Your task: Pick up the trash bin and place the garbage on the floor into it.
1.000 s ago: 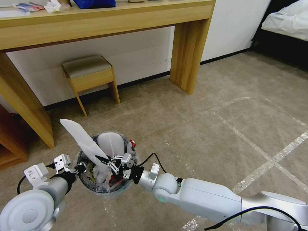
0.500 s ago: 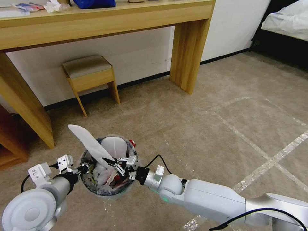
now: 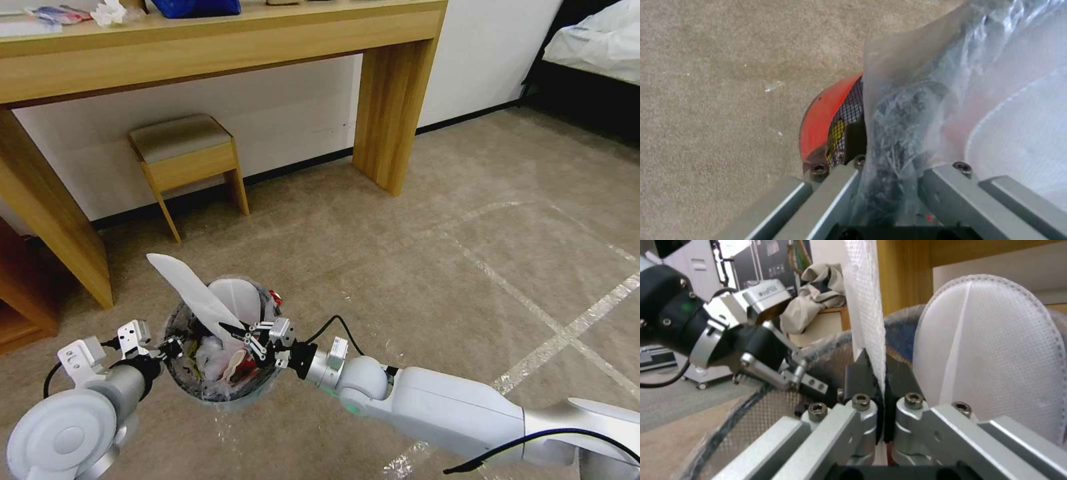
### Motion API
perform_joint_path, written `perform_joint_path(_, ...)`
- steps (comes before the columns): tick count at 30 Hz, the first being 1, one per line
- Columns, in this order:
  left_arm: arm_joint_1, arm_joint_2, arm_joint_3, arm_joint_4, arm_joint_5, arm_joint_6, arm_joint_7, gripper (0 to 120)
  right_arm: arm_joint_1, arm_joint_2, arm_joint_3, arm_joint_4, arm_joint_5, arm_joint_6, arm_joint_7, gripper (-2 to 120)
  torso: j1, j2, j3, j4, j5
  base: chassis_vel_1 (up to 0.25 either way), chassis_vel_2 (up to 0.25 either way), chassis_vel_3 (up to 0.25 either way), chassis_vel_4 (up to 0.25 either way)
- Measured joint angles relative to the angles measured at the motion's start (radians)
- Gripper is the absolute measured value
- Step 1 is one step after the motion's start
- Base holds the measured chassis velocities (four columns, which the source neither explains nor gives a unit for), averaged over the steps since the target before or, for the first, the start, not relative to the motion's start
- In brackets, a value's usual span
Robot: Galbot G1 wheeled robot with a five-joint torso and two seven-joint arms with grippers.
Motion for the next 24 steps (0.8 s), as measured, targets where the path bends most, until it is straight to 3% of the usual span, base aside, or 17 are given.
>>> perform_joint_path(24, -0.014, -0.001, 0.005, 0.025, 0.014, -0.002, -0.003, 0, 0.076, -0.050, -0.009, 0.114, 0.012, -0.098, 0.066, 0, 0.000, 0.000, 0.000, 0.0000, 0.0000, 0.000, 0.000, 0.000, 0.000)
